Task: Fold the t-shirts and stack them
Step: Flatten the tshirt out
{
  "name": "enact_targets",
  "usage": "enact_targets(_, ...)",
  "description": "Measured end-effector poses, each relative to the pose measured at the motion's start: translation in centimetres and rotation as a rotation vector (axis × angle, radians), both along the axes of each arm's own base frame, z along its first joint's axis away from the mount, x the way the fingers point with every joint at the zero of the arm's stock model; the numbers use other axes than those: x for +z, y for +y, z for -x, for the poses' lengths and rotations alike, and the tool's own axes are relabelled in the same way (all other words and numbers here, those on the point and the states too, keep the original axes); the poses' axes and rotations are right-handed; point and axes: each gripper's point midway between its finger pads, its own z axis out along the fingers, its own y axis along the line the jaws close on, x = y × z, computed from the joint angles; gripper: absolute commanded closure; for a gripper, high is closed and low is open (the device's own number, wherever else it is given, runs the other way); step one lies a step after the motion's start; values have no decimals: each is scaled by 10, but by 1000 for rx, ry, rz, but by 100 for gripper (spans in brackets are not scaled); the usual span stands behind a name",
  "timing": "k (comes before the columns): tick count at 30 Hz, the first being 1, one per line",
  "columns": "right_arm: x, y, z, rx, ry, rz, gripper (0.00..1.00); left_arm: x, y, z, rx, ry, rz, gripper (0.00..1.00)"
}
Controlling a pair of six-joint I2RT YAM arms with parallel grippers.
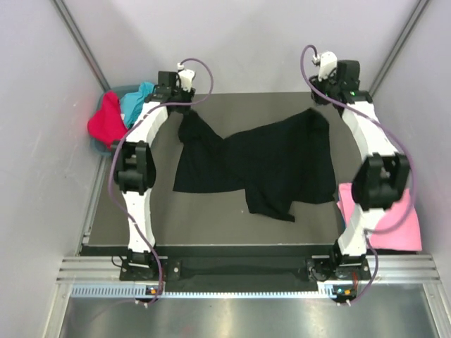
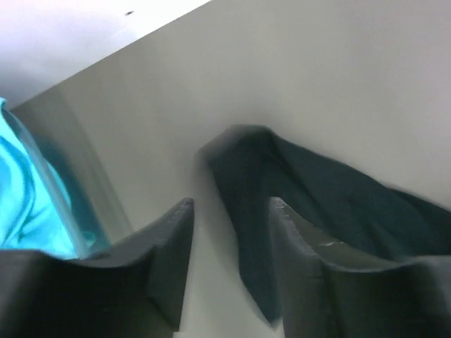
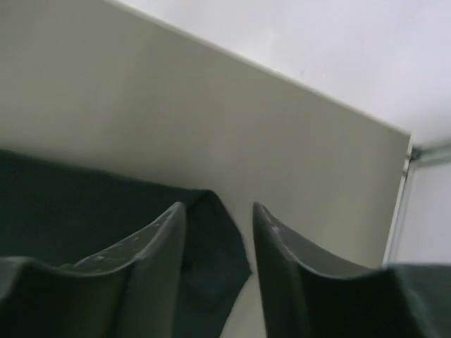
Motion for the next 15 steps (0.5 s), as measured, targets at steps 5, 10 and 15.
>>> enact_targets(5,-24,-23,-46,-16,71,-9,44,-6,4,-11,54,-6,-19,43)
enact_targets(10,-19,-31,42,135,123,41,46,22,-2,30,45,-8,6,45)
enact_targets(15,-27,69,165,586,119,187,49,45,-14,69,-7,-3,53,49)
